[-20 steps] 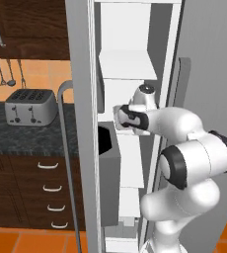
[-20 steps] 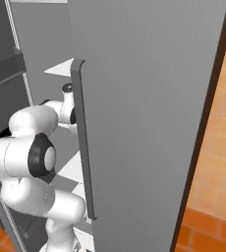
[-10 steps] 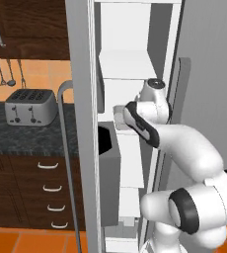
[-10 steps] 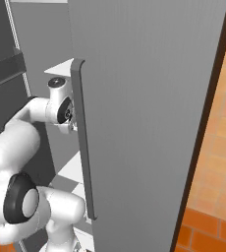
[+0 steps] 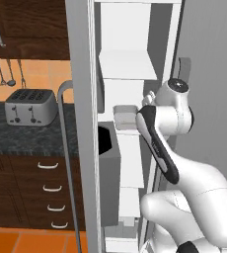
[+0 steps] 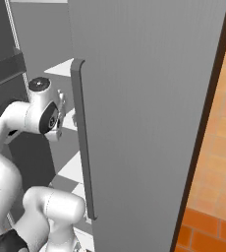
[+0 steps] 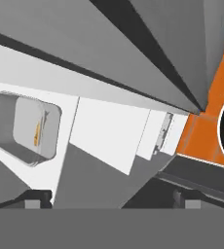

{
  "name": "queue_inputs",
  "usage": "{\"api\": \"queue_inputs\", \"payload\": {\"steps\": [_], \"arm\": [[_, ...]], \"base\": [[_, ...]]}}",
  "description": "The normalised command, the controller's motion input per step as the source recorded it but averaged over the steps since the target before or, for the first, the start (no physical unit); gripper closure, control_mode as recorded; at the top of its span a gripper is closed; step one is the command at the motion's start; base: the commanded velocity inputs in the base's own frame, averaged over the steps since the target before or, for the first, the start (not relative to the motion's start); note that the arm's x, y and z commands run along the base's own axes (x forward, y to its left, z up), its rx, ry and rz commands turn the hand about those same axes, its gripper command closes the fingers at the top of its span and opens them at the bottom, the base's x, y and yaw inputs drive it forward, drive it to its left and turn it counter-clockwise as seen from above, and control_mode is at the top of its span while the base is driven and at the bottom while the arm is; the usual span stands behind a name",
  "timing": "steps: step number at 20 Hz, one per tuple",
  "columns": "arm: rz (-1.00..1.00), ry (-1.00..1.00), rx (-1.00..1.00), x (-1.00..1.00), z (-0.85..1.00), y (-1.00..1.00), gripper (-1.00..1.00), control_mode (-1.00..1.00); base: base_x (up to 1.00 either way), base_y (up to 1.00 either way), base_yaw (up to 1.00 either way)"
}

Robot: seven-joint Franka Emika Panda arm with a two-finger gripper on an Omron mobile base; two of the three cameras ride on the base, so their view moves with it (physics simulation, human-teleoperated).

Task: Take the meat container that has the shrimp and place it on the second highest rack of the freezer. Then take the vegetable container that has the eggplant and squash and place it on the highest rack of the freezer.

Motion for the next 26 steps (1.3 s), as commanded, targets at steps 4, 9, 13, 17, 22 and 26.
{"api": "queue_inputs", "payload": {"steps": [4, 9, 13, 17, 22, 26], "arm": [[0.19, 0.0, -0.04, -0.6, 0.52, 0.0, -1.0, -1.0], [0.24, 0.0, -0.19, -0.81, 0.31, -0.01, -1.0, -1.0], [0.28, 0.0, -0.23, -0.93, 0.25, -0.17, -1.0, -1.0], [0.36, 0.01, -0.19, -0.9, 0.34, -0.09, -1.0, -1.0], [0.44, 0.01, -0.25, -0.65, 0.22, -0.1, -1.0, -1.0], [0.45, 0.0, -0.28, -0.71, 0.07, -0.22, -1.0, -1.0]], "base": [[0.0, 0.0, 0.0], [0.0, 0.0, 0.0], [0.0, 0.0, 0.0], [0.0, 0.0, 0.0], [0.0, 0.0, 0.0], [0.0, 0.0, 0.0]]}}
